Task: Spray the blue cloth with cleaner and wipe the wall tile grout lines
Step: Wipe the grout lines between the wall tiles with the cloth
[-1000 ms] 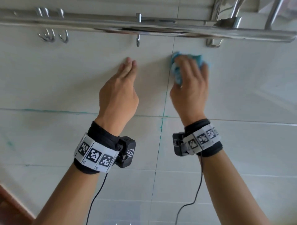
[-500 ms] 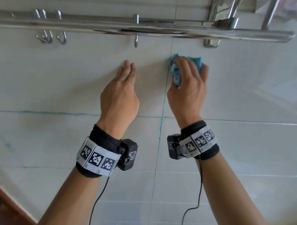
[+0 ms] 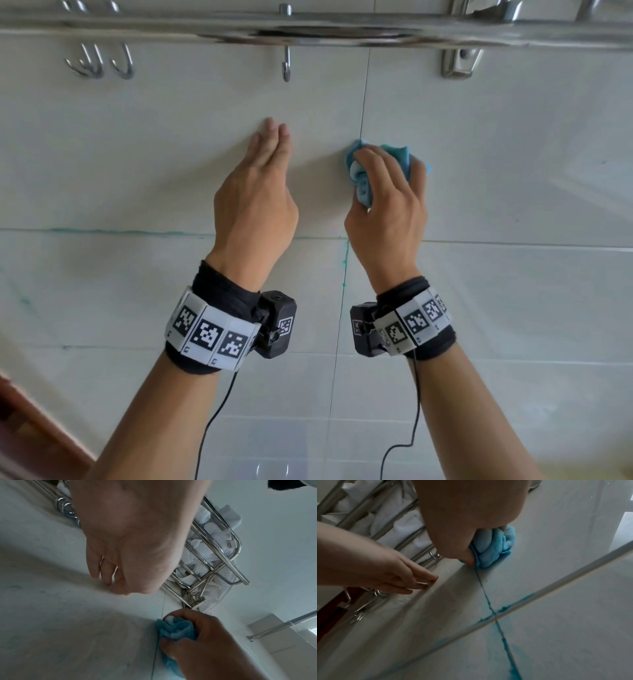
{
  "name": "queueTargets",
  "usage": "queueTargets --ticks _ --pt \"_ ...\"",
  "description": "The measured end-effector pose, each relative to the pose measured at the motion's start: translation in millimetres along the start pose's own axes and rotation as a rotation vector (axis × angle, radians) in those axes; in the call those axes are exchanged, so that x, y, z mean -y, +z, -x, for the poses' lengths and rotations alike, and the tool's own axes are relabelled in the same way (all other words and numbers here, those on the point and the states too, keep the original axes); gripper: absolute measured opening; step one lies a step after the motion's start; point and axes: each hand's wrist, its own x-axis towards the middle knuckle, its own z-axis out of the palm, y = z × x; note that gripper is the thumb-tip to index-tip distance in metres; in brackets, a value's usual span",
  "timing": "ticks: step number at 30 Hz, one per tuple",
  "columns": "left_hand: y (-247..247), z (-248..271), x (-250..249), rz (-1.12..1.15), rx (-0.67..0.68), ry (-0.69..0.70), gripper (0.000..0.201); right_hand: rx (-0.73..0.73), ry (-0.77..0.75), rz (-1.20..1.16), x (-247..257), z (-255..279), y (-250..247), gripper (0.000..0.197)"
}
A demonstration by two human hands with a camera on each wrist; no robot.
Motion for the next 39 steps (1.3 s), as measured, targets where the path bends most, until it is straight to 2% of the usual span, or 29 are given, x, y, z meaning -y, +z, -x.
queueTargets --ticks 3,8,12,16,19,24,31,34,39 --pt "3 4 1 0.006 0.008 -0.001 0.074 -0.027 0.036 -0.02 2 14 6 0.055" --pt "14 18 -1 0.038 0.029 -0.023 0.074 -0.003 0.176 -0.048 9 72 15 0.057" --pt "19 24 -2 0.053 0.029 -0.024 0.073 -0.012 0.25 -0.115 13 47 11 0.052" --pt "22 30 4 0.076 0.05 -0.023 0.075 -0.081 0.226 -0.122 7 14 8 0.049" --pt "26 35 5 0.082 0.05 -0.024 0.077 -0.066 0.213 -0.113 5 38 11 0.052" --pt "31 41 8 0.106 0.073 -0.022 0.077 0.023 0.305 -0.106 12 93 16 0.052" --pt "33 48 19 0.15 0.116 0.001 0.078 -0.033 0.322 -0.159 15 45 10 0.045" --pt "34 48 25 0.172 0.116 0.009 0.078 -0.05 0.337 -0.163 19 57 17 0.044" --pt "35 49 25 0.17 0.123 0.001 0.079 -0.021 0.451 -0.237 25 82 19 0.044"
